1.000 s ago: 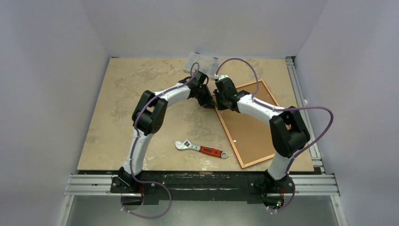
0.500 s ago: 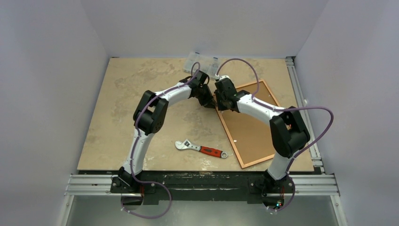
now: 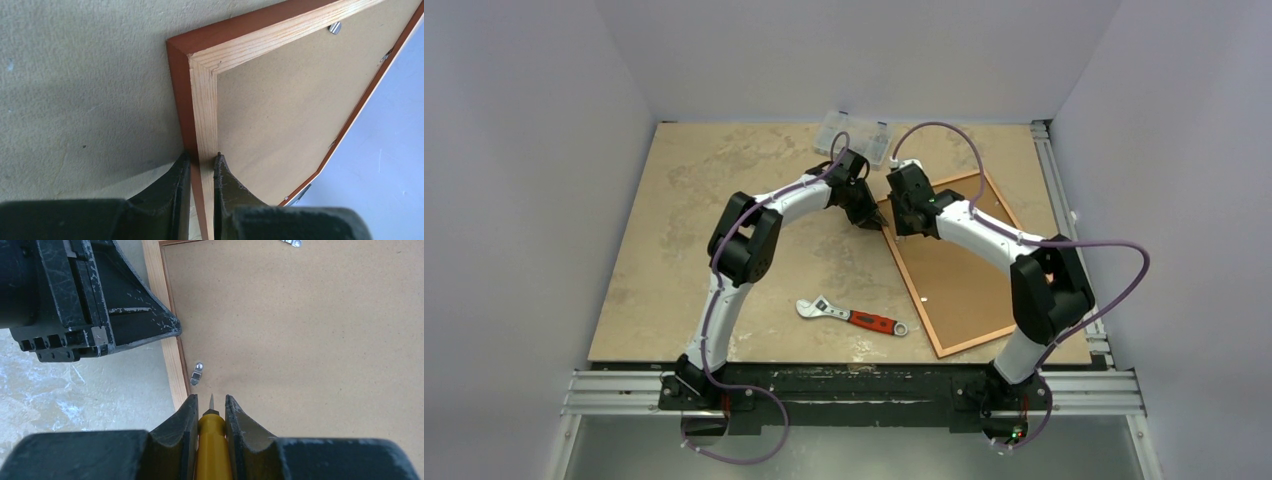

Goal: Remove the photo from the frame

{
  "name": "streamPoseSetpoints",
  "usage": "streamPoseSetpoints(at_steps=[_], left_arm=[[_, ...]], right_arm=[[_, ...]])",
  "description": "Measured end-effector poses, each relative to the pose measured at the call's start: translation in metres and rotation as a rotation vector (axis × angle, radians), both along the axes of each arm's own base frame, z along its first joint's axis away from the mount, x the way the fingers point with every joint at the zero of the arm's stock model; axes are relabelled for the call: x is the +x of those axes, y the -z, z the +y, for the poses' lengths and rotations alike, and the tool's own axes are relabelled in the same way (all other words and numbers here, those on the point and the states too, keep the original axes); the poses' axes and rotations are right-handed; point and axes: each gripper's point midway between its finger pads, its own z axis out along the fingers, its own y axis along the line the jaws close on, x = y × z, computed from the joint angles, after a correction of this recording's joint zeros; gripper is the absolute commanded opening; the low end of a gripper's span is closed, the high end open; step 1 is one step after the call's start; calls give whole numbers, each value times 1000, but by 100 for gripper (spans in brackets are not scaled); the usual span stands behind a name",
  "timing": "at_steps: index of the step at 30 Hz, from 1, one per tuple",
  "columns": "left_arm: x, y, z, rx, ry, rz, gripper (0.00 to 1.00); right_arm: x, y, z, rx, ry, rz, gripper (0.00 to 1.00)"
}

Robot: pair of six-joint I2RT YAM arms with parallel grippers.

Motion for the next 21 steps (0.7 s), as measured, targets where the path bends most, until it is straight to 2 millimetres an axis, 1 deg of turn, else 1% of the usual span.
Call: streamPoseSetpoints(at_steps=[7, 15, 21], left_arm=[[0, 0, 0, 2, 0, 3, 0], [0, 0, 0, 2, 0, 3, 0], [0, 0, 0, 2, 0, 3, 0]], right_arm=[[4, -1, 9, 36, -19, -7, 0], [14, 14, 22, 55, -36, 11, 0], [19, 12, 25, 63, -38, 0, 0]])
